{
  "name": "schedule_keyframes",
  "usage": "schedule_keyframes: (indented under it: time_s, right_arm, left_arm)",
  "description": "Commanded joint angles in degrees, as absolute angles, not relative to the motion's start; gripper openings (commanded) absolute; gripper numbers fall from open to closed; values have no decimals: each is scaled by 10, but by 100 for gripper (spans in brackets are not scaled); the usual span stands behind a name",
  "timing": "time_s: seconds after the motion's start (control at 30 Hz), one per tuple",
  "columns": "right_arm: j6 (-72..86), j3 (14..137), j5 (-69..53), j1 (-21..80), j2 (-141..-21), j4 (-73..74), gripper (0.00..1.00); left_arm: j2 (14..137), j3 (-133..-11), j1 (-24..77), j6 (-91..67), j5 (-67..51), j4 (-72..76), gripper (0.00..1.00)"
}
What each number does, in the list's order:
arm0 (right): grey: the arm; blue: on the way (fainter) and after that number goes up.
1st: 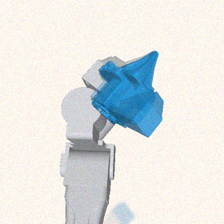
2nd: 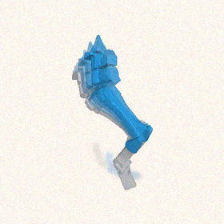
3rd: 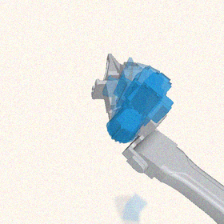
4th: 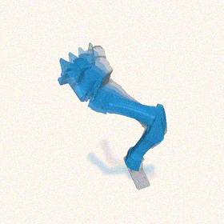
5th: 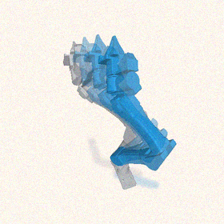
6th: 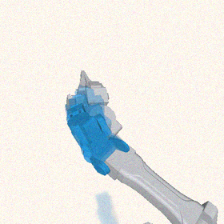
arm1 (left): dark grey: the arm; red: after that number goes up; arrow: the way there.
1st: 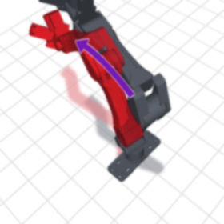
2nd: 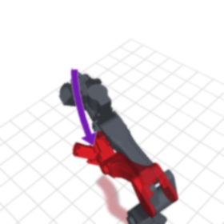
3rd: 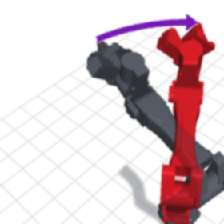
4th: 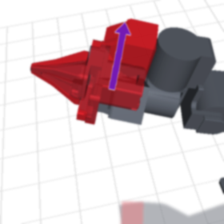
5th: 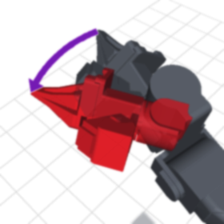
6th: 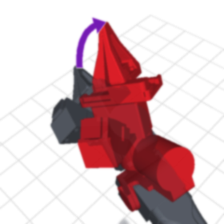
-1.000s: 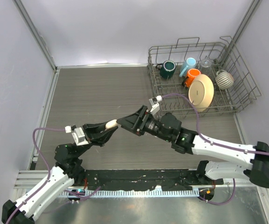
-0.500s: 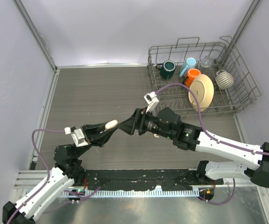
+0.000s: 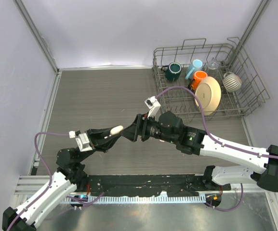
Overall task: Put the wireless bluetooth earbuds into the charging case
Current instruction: Open the charging case.
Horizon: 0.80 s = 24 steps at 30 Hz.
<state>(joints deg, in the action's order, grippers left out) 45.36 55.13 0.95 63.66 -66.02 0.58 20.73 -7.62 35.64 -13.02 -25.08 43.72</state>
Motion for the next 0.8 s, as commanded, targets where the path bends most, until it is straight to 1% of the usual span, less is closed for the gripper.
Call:
schedule_keyframes:
  time_s: [0.0, 0.27, 0.6, 0.77]
  right_arm:
    - [447, 584, 33, 639, -660, -20, 69]
    - [464, 592, 36, 637, -656, -33, 69]
    - [509, 571, 43, 624, -650, -50, 69]
    - [516, 563, 25, 618, -645, -72, 69]
  left_arm:
    - [207, -91, 359, -128, -328, 466, 0]
    - [204, -91, 359, -129, -375, 457, 0]
    - [183, -89, 359, -127, -380, 440, 0]
    - [168, -89, 359, -120, -356, 423, 0]
